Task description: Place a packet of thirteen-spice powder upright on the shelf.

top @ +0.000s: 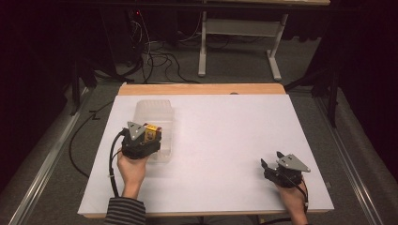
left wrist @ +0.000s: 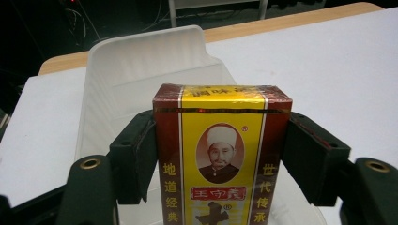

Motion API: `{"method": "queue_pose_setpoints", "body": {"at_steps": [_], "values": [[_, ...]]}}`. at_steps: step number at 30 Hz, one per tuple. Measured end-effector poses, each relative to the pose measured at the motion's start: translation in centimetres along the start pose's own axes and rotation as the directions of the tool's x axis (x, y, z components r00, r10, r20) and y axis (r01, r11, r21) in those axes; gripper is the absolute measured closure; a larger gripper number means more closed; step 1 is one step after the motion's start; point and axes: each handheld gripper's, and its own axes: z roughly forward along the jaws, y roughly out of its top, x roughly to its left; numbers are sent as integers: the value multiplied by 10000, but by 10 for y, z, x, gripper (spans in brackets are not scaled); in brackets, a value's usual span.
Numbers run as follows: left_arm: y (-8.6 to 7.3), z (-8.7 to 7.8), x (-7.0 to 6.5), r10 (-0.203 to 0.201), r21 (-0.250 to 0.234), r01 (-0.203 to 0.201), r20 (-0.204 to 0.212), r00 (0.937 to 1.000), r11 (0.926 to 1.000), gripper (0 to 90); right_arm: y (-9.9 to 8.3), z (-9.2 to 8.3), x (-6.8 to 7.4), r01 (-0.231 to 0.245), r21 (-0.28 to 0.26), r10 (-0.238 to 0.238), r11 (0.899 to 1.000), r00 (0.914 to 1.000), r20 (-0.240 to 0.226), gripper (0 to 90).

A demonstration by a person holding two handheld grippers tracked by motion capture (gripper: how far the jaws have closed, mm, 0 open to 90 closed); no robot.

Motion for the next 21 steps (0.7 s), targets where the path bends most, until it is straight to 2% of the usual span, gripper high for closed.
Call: {"method": "queue_pose_setpoints", "body": {"at_steps": [14,21], "values": [[-11,-4,2,-23,161,25,-80,10000,9999,326,0,0,0,14,20,-14,10000,10000,1,331],[-16,-8,1,-61,58,61,-123,9999,10000,325,0,0,0,12,10,-12,10000,10000,-13,331]]}}
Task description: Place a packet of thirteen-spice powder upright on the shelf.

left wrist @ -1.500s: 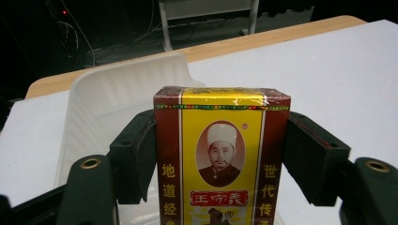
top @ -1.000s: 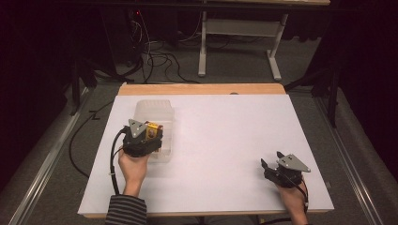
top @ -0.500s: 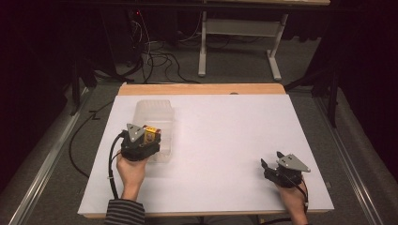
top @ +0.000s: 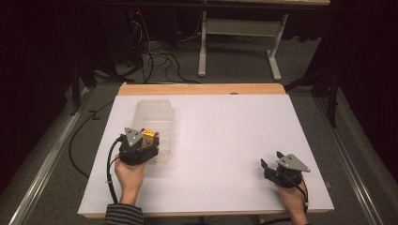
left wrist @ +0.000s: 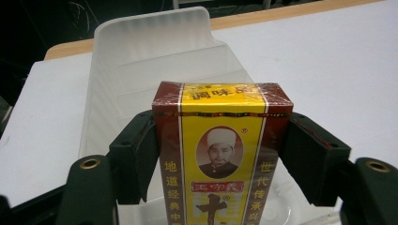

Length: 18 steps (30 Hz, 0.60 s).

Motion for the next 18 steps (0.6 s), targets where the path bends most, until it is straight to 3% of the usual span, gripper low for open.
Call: {"method": "queue_pose_setpoints", "body": {"at_steps": [10,18], "values": [[-10,-12,3,-227,-166,227,15,9997,9996,323,0,0,0,-6,-18,6,10000,10000,0,331],[-12,-15,1,32,-41,-33,-103,9999,10000,317,0,0,0,-8,-24,8,10000,10000,21,331]]}}
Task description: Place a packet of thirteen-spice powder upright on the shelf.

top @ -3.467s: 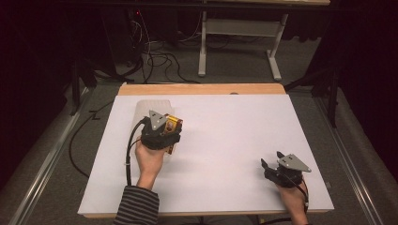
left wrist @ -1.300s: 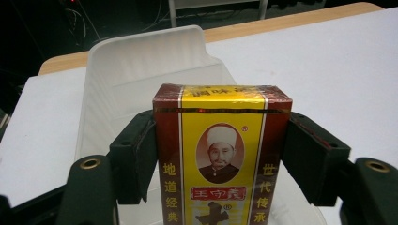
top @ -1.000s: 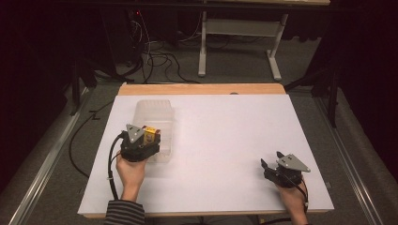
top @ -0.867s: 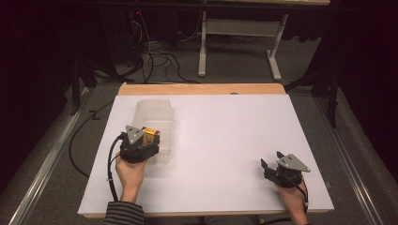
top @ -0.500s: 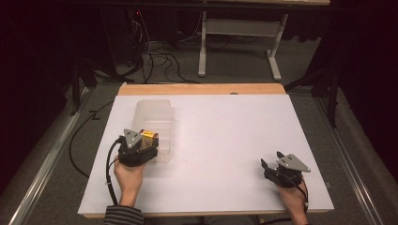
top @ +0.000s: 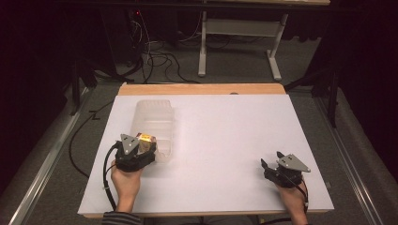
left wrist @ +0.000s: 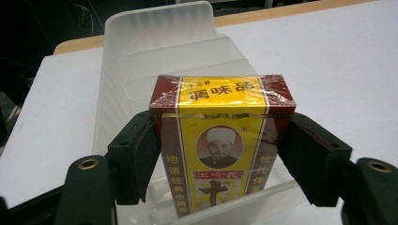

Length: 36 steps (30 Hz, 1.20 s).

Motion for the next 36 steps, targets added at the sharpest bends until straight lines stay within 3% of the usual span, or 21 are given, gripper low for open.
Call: {"method": "queue_pose_setpoints", "body": {"at_steps": [36], "values": [[16,-13,-4,177,-189,-177,0,9998,9997,193,0,-1,-1,-28,-40,28,10000,10000,-23,330]]}}
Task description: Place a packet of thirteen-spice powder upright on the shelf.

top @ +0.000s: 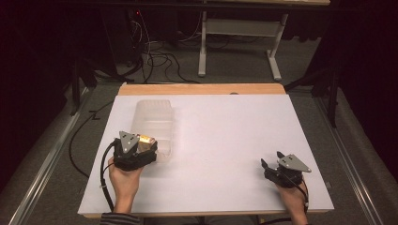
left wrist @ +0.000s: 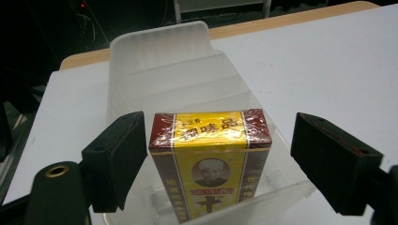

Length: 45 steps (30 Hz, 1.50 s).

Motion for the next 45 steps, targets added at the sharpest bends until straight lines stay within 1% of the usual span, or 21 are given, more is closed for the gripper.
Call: {"method": "queue_pose_setpoints", "body": {"at_steps": [3,5,9,14,16,17,28,32,34,37,39,40,41,45], "values": [[2,-2,-1,68,-18,-67,6,10000,10000,191,0,0,0,-20,4,20,10000,10000,3,330],[4,-5,-3,237,-105,-238,-103,9997,9997,191,0,0,0,25,-18,-25,10000,10000,6,331],[6,-8,-5,226,-226,-227,-50,9997,9995,191,0,0,0,28,27,-28,10000,10000,-17,330],[11,-10,-8,313,-244,-309,151,9994,9992,192,0,0,0,-1,39,1,10000,10000,-16,331],[13,-11,-10,359,-320,-352,216,9991,9989,193,0,0,0,18,27,-18,10000,10000,-22,331],[15,-12,-11,385,-380,-373,315,9988,9986,194,0,1,0,25,35,-24,10000,10000,-34,330],[21,-14,-23,662,-494,-631,650,9957,9968,203,0,0,0,-8,29,8,10000,10000,-22,330],[23,-15,-26,640,-618,-593,770,9950,9963,205,0,0,0,5,12,-5,10000,10000,-34,331],[24,-15,-28,651,-614,-597,903,9938,9963,206,0,0,0,-16,-4,16,10000,10000,-17,331],[25,-14,-32,779,-585,-722,1016,9918,9957,208,0,0,0,-43,-33,43,10000,10000,-33,330],[25,-14,-35,800,-626,-729,1208,9894,9954,208,0,0,0,-47,-1,47,10000,10000,-10,331],[25,-14,-35,800,-626,-729,1208,9894,9954,207,0,0,0,-47,-1,47,10000,10000,-10,331],[25,-13,-37,775,-694,-689,1310,9883,9952,207,0,0,0,-36,3,36,10000,10000,-26,331],[25,-12,-40,828,-679,-739,1403,9866,9950,208,0,0,0,-54,-2,54,10000,10000,-10,331]]}}
